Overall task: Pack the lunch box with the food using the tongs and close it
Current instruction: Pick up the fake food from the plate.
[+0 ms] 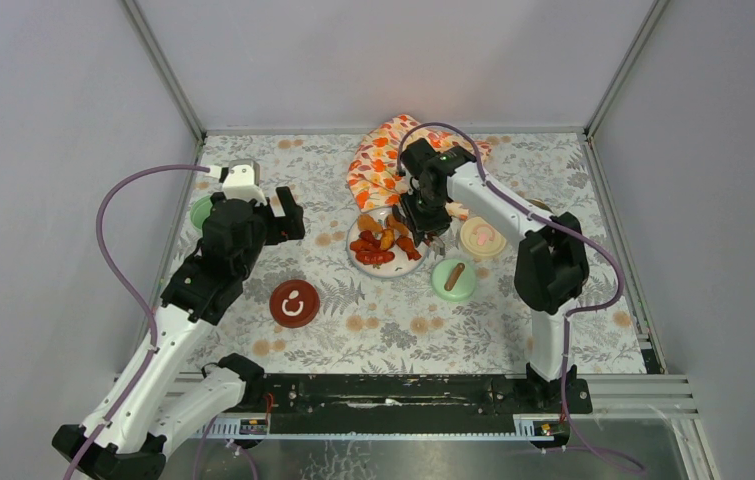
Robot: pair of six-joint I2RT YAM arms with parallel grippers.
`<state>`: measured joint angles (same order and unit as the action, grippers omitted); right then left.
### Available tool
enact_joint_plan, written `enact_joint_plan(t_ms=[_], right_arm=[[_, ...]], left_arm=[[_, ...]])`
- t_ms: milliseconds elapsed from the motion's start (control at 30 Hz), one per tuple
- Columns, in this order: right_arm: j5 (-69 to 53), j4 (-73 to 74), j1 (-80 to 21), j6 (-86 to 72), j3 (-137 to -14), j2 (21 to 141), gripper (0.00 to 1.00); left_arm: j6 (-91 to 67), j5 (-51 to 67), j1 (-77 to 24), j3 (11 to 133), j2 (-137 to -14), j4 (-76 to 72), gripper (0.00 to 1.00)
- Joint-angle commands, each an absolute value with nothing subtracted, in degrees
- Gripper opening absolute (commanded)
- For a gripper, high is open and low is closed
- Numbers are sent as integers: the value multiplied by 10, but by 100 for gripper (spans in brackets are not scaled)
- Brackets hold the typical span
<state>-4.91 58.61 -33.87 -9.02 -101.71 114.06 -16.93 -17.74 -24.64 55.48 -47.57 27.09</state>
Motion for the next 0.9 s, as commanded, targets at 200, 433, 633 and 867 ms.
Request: enact_joint_plan(t_ms=[200,433,633,867], right_arm=[[-38,599,-345,-58,-1052,1116,47],[-44,607,-345,-46,-1076,1151,50],[-47,603,-344,-41,-1080,1173,51],[-52,601,-344,-36,-1068,1189,50]], left_arm=[[-169,-176,-241,548,-466,241,98],[-169,-175,-239,548,-465,241,98],[-169,-175,-238,548,-466,241,98],[-169,-173,-237,548,-465,241,98]])
